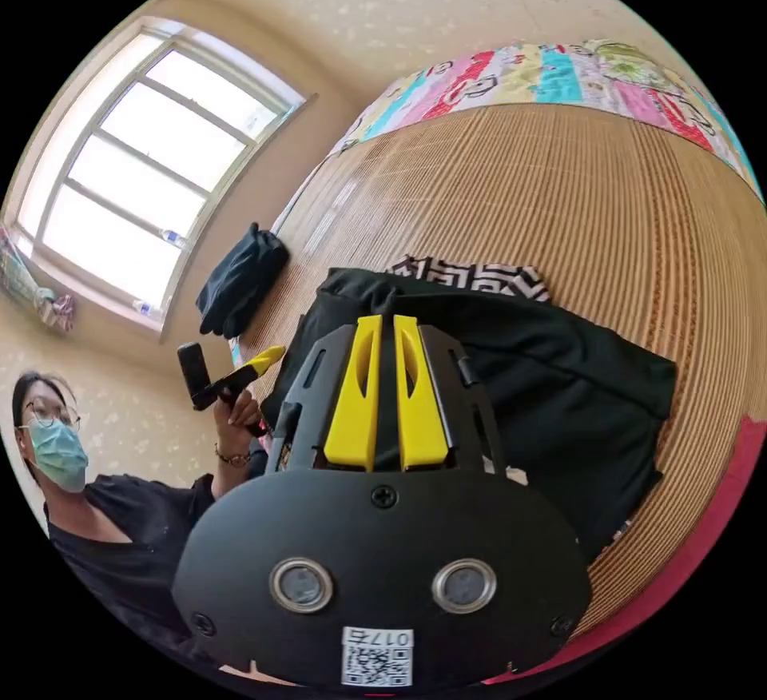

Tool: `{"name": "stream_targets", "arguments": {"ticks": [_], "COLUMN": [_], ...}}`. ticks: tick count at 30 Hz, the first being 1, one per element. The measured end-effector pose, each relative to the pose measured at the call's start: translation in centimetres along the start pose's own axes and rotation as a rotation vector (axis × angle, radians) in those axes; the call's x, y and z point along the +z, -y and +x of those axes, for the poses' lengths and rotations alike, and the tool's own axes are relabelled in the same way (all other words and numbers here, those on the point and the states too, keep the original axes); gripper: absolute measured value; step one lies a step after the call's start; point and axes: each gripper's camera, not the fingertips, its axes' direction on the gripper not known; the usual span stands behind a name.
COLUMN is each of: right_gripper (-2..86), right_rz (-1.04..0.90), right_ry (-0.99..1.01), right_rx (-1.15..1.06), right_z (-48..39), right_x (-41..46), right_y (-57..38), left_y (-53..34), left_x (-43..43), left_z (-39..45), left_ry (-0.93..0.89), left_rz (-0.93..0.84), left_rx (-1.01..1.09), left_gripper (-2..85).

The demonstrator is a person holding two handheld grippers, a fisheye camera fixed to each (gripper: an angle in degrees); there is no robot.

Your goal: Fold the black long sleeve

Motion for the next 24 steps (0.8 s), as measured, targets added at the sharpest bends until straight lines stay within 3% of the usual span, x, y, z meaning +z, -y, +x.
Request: {"name": "stream_targets", "arguments": {"ticks": [1, 3, 9, 11, 15, 17, 24], "right_gripper": [2.5, 2.4, 1.1, 1.3, 1.5, 1.4, 0.5], "right_rz": [-0.121, -0.147, 0.057, 0.099, 0.269, 0.342, 0.083], "right_ry": [0.007, -0.084, -0.053, -0.147, -0.214, -0.353, -0.665], "right_rx": [-0.005, 0.036, 0.303, 0.383, 0.372, 0.301, 0.327], "right_z": [-0.7, -0.7, 5.8, 7.2, 6.0, 4.5, 9.0], "right_x": [2.8, 5.4, 7.0, 6.1, 1.7, -0.3, 5.2], "right_y": [1.0, 2.0, 3.9, 3.6, 0.4, -3.1, -11.1], "left_y": [0.1, 0.3, 1.4, 1.8, 2.6, 3.0, 4.2], "left_x": [0.1, 0.2, -0.4, -0.7, -0.9, -1.0, -1.0], "left_z": [0.1, 0.2, -0.3, -0.7, -1.7, -1.8, -1.7], "left_ry": [0.006, 0.023, 0.027, 0.031, 0.009, 0.007, -0.011], "left_rz": [-0.004, -0.014, -0.021, -0.026, -0.055, -0.059, -0.065], "left_rx": [-0.001, -0.007, -0.028, -0.035, -0.069, -0.075, -0.055], "left_gripper": [11.8, 12.4, 14.7, 15.8, 15.9, 16.0, 16.5]}}
